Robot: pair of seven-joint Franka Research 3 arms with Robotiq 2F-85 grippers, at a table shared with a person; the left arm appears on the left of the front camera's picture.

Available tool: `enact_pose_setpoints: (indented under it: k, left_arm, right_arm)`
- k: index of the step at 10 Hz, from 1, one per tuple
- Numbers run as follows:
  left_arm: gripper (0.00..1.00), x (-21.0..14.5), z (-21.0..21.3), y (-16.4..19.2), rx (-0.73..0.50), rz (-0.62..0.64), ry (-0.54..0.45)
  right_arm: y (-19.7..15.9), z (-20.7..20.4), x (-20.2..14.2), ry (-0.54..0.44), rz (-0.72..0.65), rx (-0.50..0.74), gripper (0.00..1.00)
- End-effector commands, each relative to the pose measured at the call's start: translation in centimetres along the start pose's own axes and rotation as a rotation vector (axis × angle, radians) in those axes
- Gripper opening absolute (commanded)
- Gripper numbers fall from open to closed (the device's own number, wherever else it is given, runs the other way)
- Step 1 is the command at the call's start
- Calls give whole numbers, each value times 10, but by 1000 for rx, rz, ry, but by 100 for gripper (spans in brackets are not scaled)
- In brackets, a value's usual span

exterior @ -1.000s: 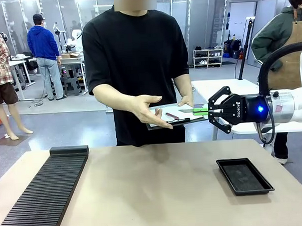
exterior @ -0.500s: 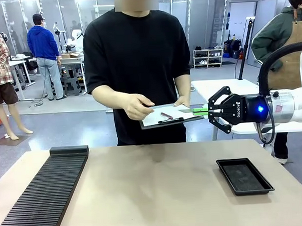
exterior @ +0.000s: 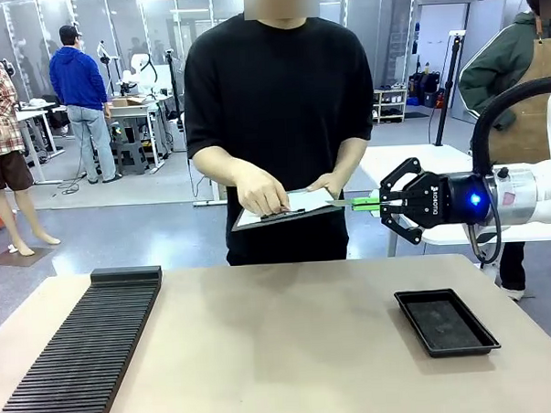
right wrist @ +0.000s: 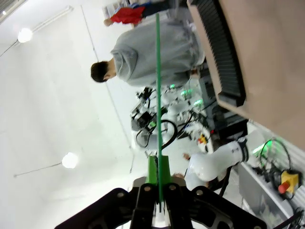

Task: Inspect the PCB.
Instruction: Place the Blank PCB in the ESD tray.

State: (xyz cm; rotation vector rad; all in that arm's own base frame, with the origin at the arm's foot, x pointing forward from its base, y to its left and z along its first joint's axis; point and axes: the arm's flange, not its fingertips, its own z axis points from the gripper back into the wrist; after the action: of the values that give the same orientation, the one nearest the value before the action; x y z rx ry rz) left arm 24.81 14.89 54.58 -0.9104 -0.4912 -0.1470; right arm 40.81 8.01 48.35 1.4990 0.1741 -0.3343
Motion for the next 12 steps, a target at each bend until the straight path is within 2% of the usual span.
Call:
enact_pose_setpoints:
  k: [1,4,7,9,10,12]
  left_arm:
    - [100,0,-1,-2,4,-3,5]
    - [100,0,-1,-2,4,-3,5]
    - [100,0,-1,-2,4,-3,5]
    - [100,0,-1,-2,4,-3,5]
    - [100,0,-1,-2,4,-3,5]
    - [100,0,-1,-2,4,-3,5]
  right_arm:
    - [-5,5,-27,-184,118,-204,2]
    - [-18,39,-34,-335,254,-511,2]
    - [-31,60,-14,-472,412,-903,2]
    - [-47,70,-1,-389,454,-1046,2]
    - [-60,75,8,-350,458,-1078,2]
    - [-85,84,31,-283,385,-1077,2]
